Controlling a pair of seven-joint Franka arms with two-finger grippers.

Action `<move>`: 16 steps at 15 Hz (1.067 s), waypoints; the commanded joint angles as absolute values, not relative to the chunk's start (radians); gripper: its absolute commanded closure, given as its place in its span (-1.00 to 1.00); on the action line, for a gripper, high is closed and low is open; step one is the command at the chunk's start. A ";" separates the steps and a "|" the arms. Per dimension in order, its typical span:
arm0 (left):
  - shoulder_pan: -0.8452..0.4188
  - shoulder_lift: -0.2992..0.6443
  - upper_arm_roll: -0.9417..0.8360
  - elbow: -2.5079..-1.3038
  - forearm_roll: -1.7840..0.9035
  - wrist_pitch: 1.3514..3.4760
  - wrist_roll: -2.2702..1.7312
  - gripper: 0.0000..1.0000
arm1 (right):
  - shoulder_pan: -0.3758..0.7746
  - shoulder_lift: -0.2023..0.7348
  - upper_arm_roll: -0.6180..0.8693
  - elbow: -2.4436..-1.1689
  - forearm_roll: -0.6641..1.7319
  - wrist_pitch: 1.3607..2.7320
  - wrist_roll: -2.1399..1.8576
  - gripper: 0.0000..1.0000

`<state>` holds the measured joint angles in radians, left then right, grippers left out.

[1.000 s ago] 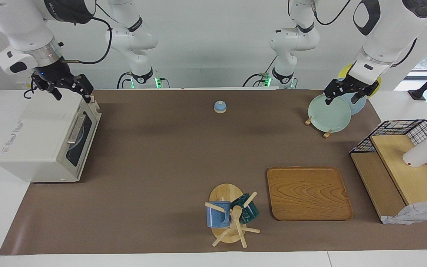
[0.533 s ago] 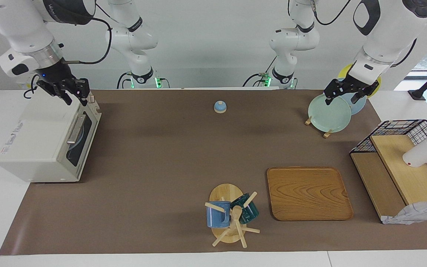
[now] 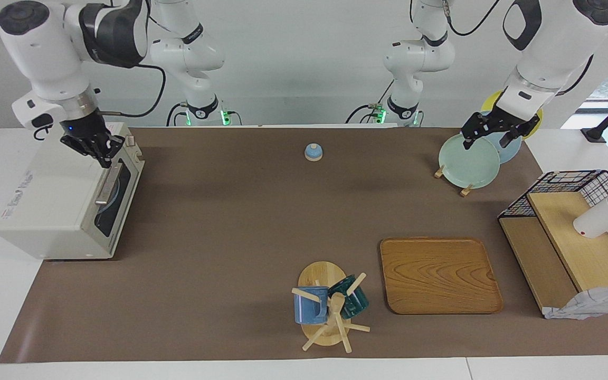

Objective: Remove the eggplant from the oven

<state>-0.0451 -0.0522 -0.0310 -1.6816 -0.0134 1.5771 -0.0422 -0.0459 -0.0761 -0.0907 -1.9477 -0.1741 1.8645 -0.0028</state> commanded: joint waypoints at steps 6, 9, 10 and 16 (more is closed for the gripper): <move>-0.044 -0.064 -0.028 -1.687 -0.014 1.577 -0.043 -1.00 | -0.077 -0.065 -0.083 -2.034 -0.193 1.957 -0.002 1.00; -0.044 -0.064 -0.028 -1.687 -0.014 1.577 -0.043 -1.00 | -0.075 -0.061 -0.083 -2.081 -0.192 2.015 -0.002 1.00; -0.044 -0.064 -0.028 -1.687 -0.014 1.577 -0.043 -1.00 | -0.075 -0.058 -0.081 -2.092 -0.190 2.028 0.003 1.00; -0.044 -0.064 -0.028 -1.687 -0.014 1.577 -0.043 -1.00 | -0.037 0.017 -0.077 -2.098 -0.115 2.123 0.031 1.00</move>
